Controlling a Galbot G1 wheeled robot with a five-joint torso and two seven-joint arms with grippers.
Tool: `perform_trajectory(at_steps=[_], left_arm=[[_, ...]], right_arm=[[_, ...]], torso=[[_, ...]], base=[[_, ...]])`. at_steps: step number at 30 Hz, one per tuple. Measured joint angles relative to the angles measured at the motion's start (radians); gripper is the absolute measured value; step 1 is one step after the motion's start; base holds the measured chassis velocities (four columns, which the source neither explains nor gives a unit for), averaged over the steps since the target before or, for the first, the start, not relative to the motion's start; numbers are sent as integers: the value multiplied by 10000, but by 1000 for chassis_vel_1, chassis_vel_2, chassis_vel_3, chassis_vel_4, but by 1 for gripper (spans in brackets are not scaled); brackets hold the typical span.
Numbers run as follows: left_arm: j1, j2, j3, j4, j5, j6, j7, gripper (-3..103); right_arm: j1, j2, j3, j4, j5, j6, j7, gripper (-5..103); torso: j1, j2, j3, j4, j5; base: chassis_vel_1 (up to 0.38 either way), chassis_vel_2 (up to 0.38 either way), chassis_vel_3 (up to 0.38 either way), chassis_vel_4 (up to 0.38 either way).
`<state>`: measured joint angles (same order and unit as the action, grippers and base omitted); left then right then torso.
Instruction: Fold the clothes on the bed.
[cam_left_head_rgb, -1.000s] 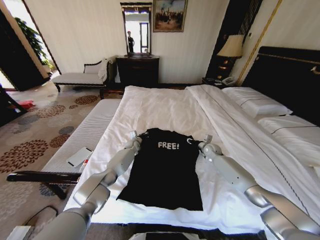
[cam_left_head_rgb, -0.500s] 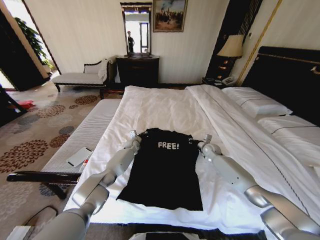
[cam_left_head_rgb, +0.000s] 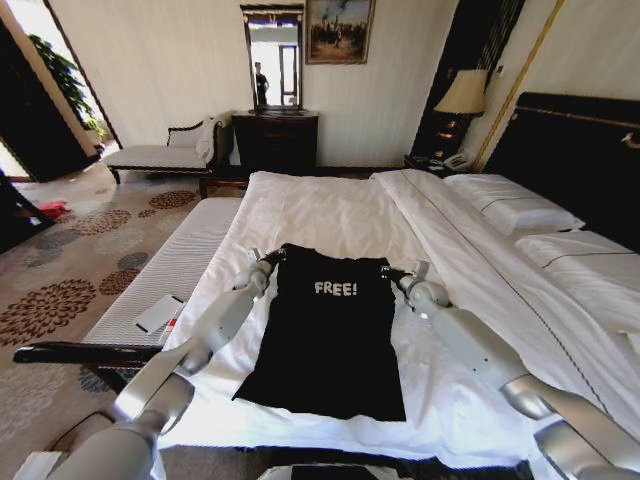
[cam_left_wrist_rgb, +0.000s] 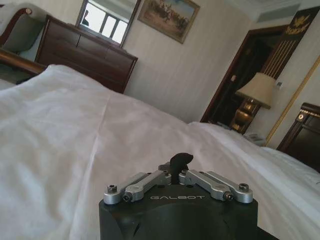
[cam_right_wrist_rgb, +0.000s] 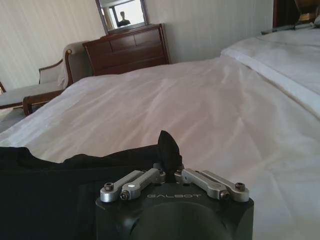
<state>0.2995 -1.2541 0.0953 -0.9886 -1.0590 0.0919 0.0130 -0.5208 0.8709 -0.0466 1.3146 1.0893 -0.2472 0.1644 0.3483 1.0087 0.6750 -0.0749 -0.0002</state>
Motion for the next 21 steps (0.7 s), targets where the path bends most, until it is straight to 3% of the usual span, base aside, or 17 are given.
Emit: perform_trajectory(at_steps=[11,14,16,21], left_arm=[[-903,661,139,-992,-903,234,-200,1],[-1246,683,346,-670,-982,237,-100,1],[-1916,412,808,507,-1096,196,226,1],[-2390,159,1276,1320,-1138,105,566,1]], right_arm=[[630,-287,39,650,-128,320,41,2],[1003,-223,-234,510,-128,395,44,2],[2104,335,-1039,-911,-318,635,-61,2],[2885,901,-1492,-2310,-490,871,-149,2]], torso=[[0,0,-1,-3,0],[0,0,-1,-4,1],[1,0,1,-3,1],[2,-2,1,-2,0]], base=[[0,0,0,0],[0,0,0,0],[0,0,0,0],[0,0,0,0]])
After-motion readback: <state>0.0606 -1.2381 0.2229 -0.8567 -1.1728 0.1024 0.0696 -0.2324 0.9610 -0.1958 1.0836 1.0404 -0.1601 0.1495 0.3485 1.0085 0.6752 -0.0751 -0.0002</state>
